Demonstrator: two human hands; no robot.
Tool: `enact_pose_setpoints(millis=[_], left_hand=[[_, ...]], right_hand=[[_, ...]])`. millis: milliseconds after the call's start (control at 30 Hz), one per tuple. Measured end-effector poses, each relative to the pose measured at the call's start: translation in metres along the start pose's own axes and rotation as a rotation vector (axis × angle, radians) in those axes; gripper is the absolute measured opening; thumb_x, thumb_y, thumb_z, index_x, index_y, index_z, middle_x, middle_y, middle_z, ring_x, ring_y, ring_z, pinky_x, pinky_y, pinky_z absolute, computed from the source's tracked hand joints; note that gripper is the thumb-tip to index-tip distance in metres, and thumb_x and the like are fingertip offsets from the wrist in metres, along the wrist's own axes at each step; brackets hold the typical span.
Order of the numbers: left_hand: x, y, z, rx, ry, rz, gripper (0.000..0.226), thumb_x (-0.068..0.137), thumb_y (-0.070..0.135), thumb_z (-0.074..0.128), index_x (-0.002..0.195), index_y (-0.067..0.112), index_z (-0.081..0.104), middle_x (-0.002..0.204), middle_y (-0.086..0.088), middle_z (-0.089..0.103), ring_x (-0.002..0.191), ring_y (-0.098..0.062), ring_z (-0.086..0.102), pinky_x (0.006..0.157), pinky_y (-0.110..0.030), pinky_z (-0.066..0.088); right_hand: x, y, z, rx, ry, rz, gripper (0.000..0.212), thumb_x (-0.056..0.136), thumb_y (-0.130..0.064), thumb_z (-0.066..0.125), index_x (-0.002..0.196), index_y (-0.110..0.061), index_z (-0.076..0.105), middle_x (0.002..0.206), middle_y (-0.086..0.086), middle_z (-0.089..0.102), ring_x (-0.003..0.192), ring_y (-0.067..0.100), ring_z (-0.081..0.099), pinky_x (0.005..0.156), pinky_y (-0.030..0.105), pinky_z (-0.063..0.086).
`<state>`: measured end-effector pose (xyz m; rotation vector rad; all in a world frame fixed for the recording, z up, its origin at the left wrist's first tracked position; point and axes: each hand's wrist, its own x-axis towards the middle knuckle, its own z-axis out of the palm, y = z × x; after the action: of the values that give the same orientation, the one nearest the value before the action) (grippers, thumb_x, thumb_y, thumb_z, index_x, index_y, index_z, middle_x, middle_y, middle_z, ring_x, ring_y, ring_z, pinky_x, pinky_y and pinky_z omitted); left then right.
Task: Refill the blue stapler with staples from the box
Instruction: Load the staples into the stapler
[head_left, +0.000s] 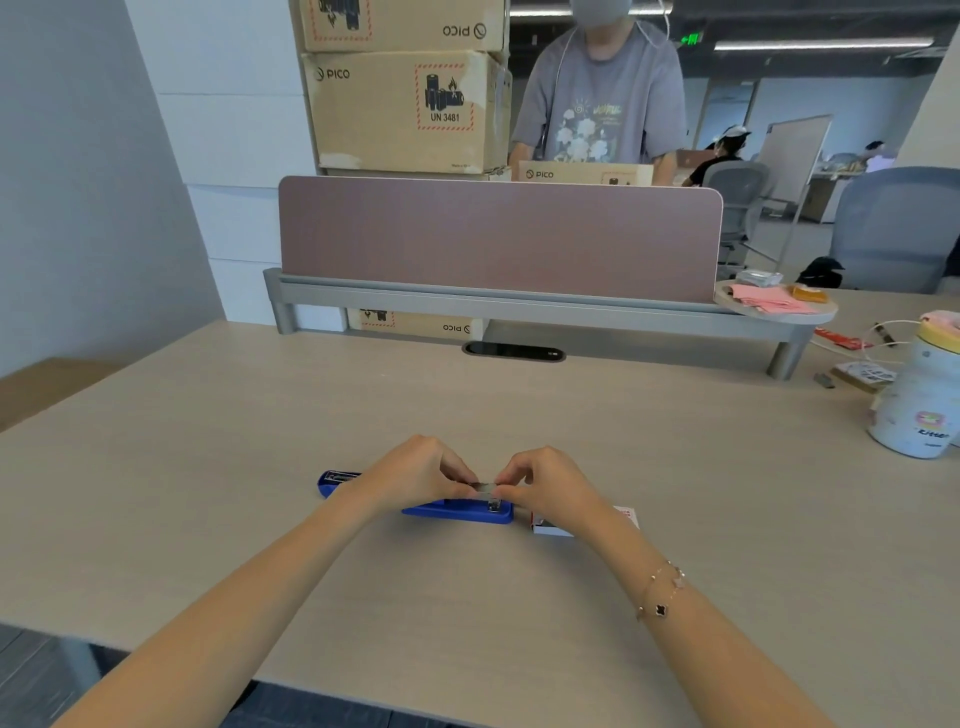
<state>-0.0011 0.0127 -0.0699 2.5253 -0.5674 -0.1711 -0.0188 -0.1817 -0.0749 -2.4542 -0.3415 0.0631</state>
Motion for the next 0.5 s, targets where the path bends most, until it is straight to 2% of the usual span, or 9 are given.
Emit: enact_pose_setpoints(millis=[100,167,267,300,400,500], left_hand=[[-0.005,-0.009,-0.001,-0.019,0.006,0.003,0.032,0.081,0.027,0.073,0.112,0.021,0.069,0.11,0.008,0.071,0.097,-0.003,0.062,0.093,-0.024,0.049],[-0.012,-0.021,-0.009,-0.007,0.029,-0.01,0.044,0.078,0.03,0.076,0.119,0.021,0.064,0.113,0.012,0.065,0.104,-0.002,0.057,0.095,-0.019,0.042],[-0.027,-0.051,-0.027,0.027,0.099,-0.044,0.048,0.074,0.03,0.079,0.118,0.02,0.064,0.112,0.012,0.061,0.108,-0.007,0.055,0.098,-0.022,0.04],[-0.033,-0.062,-0.034,0.038,0.113,-0.056,0.047,0.073,0.029,0.08,0.116,0.02,0.064,0.11,0.012,0.061,0.108,-0.009,0.055,0.096,-0.02,0.04],[-0.052,-0.09,-0.047,0.039,0.105,-0.103,0.047,0.071,0.028,0.082,0.114,0.02,0.065,0.107,0.013,0.061,0.105,-0.006,0.054,0.084,0.001,0.033],[-0.065,-0.113,-0.052,0.013,0.12,-0.177,0.05,0.068,0.026,0.084,0.114,0.019,0.064,0.107,0.008,0.063,0.102,-0.007,0.056,0.079,0.004,0.033]], right_hand=[[-0.002,0.002,0.002,0.036,0.013,0.004,0.013,0.08,-0.027,0.069,0.09,-0.019,0.072,0.093,-0.002,0.073,0.075,0.008,0.054,0.065,0.023,0.043],[-0.003,0.003,0.003,0.04,0.009,0.001,0.014,0.08,-0.026,0.069,0.092,-0.019,0.072,0.091,-0.002,0.072,0.075,0.009,0.054,0.065,0.024,0.046],[-0.005,0.007,0.003,0.05,0.014,0.0,0.018,0.078,-0.026,0.071,0.094,-0.017,0.07,0.086,-0.005,0.07,0.076,0.012,0.055,0.068,0.026,0.046],[-0.006,0.009,0.003,0.054,0.02,0.003,0.019,0.077,-0.026,0.071,0.094,-0.018,0.07,0.085,-0.006,0.069,0.076,0.012,0.055,0.067,0.025,0.045],[-0.008,0.016,0.004,0.027,0.009,-0.012,0.026,0.073,-0.033,0.074,0.096,-0.021,0.068,0.084,-0.008,0.066,0.081,0.012,0.053,0.07,0.026,0.044],[-0.009,0.022,0.01,-0.036,-0.002,-0.044,0.027,0.069,-0.038,0.075,0.093,-0.028,0.069,0.079,-0.013,0.062,0.081,0.012,0.047,0.071,0.025,0.038]])
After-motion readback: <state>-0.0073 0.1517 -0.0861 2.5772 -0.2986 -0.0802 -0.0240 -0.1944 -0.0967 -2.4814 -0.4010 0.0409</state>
